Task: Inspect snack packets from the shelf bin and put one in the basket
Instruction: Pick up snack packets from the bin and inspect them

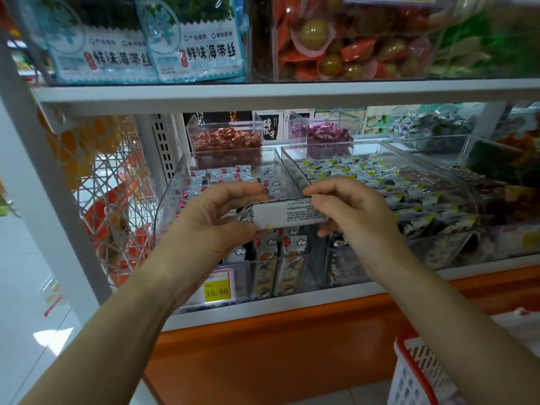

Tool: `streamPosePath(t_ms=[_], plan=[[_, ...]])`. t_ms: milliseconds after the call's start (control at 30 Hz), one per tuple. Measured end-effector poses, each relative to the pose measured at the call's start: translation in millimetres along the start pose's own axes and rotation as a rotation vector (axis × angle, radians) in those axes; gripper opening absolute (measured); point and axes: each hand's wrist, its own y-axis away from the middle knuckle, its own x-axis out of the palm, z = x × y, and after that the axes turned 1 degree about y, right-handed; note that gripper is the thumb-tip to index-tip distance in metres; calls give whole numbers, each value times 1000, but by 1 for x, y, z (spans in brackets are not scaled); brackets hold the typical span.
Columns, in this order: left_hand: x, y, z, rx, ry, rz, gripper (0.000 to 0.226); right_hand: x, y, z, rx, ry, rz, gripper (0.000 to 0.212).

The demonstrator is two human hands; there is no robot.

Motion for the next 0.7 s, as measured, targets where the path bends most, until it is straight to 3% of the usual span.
streamPosePath(t_ms=[300,500,700], plan=[[7,3,-2,-22,-147,-7,39,4,1,-2,-62,128,-125,22],[6,0,0,-89,-228,-134,9,6,3,-1,-112,188,-43,18],[-5,0,-8,-112,-256,-135,11,3,0,0,-78,135,56,12]])
